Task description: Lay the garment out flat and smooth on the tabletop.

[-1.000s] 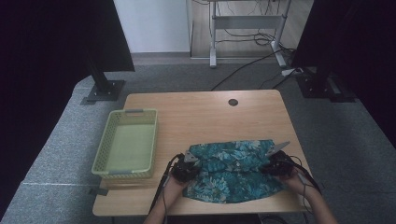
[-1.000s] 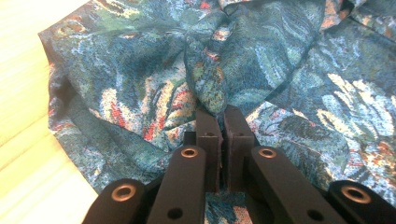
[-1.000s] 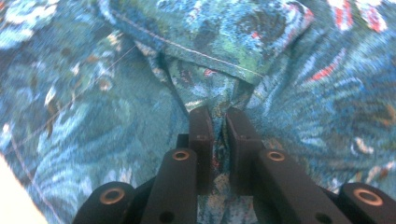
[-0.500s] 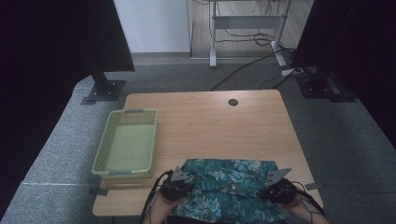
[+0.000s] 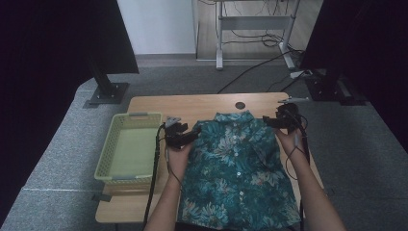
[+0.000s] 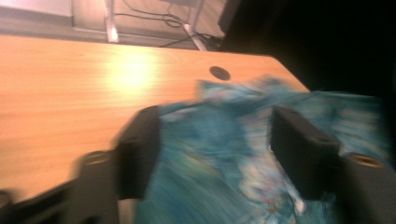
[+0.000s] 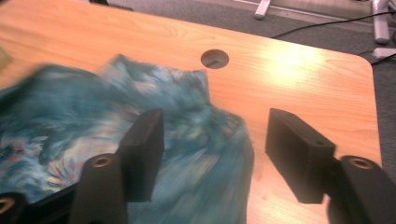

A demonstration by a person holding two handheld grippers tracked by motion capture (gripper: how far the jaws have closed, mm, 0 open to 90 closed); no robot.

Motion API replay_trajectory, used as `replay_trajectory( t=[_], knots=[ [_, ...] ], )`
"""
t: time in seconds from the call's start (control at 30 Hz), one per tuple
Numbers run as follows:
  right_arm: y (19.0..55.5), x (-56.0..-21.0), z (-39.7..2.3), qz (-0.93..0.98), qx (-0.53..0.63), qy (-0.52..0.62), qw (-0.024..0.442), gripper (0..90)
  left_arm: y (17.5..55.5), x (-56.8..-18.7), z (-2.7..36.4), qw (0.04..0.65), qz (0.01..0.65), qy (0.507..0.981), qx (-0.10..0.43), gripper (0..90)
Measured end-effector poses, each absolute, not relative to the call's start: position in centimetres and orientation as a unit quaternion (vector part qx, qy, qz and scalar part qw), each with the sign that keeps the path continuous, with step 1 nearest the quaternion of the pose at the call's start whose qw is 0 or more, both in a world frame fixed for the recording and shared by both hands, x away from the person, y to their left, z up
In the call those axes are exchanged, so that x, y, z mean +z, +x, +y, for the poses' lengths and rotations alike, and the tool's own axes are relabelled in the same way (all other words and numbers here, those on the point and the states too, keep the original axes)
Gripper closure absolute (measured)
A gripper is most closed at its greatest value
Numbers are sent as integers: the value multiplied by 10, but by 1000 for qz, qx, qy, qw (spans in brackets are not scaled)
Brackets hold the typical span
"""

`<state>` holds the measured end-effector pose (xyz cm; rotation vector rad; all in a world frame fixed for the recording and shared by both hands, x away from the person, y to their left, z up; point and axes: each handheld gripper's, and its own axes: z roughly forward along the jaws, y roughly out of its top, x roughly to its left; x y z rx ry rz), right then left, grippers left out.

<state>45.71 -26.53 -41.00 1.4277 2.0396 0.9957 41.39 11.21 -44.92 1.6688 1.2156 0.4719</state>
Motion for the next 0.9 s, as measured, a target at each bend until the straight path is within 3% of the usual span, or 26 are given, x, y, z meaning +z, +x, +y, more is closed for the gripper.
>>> replay_trajectory(
  t=[0.1, 0.23, 0.33, 0.6, 0.9],
  knots=[
    [456, -420, -263, 757, 349, 511, 207, 303, 403, -454, 116, 491, 493, 691, 196, 288],
    [444, -430, -262, 772, 342, 492, 211, 314, 391, -458, 125, 509, 487, 690, 166, 295],
    [438, -435, -264, 785, 340, 481, 191, 316, 381, -463, 128, 496, 470, 714, 151, 271],
    [424, -458, -266, 803, 334, 470, 150, 290, 356, -489, 133, 463, 453, 746, 154, 147],
    [429, -467, -263, 810, 321, 472, 131, 248, 326, -509, 134, 447, 410, 775, 178, 124]
  ],
)
